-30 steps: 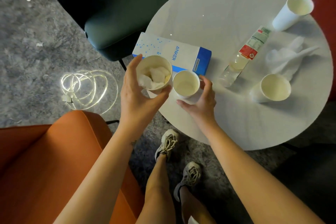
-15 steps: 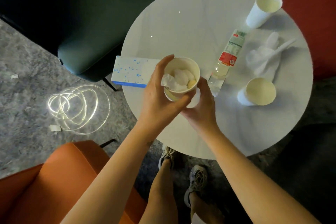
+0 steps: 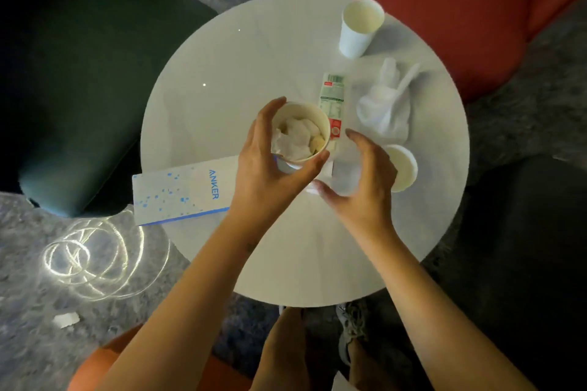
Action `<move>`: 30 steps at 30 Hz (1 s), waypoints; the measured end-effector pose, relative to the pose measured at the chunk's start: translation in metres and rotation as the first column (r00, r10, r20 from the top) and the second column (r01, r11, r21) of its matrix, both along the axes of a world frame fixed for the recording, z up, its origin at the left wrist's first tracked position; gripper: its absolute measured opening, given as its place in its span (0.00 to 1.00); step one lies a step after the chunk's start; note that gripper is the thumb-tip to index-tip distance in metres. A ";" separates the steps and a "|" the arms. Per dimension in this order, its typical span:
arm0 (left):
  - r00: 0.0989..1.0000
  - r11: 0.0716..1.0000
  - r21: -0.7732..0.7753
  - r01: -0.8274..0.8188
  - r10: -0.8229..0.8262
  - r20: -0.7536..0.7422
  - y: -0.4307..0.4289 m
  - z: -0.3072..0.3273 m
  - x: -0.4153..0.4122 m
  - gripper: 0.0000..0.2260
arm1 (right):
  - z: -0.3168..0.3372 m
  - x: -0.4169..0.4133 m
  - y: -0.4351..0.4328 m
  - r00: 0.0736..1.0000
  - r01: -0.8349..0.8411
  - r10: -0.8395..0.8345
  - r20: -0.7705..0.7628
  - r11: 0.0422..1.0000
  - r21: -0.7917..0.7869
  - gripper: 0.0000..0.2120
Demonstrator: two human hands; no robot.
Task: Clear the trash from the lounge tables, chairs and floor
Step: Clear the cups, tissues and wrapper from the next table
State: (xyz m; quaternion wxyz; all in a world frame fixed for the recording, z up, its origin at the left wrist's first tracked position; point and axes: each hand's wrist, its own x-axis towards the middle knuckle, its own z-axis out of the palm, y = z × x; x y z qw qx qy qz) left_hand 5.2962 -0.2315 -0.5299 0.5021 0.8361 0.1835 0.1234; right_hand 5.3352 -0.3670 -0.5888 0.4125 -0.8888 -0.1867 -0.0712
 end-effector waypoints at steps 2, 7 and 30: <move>1.000 1.000 -0.006 0.028 -0.028 0.013 -0.003 0.006 0.014 0.33 | -0.005 0.006 -0.023 0.987 0.160 -0.159 0.008 0.986 -0.057 0.36; 0.994 0.992 -0.070 0.102 -0.099 0.049 -0.022 0.017 0.039 0.33 | -0.021 0.011 -0.057 0.928 0.310 -0.323 -0.185 0.946 -0.096 0.46; 0.933 0.932 -0.025 0.361 -0.361 0.014 -0.053 -0.010 0.073 0.35 | 0.018 0.042 -0.029 0.959 0.260 -0.221 -0.175 0.934 0.244 0.42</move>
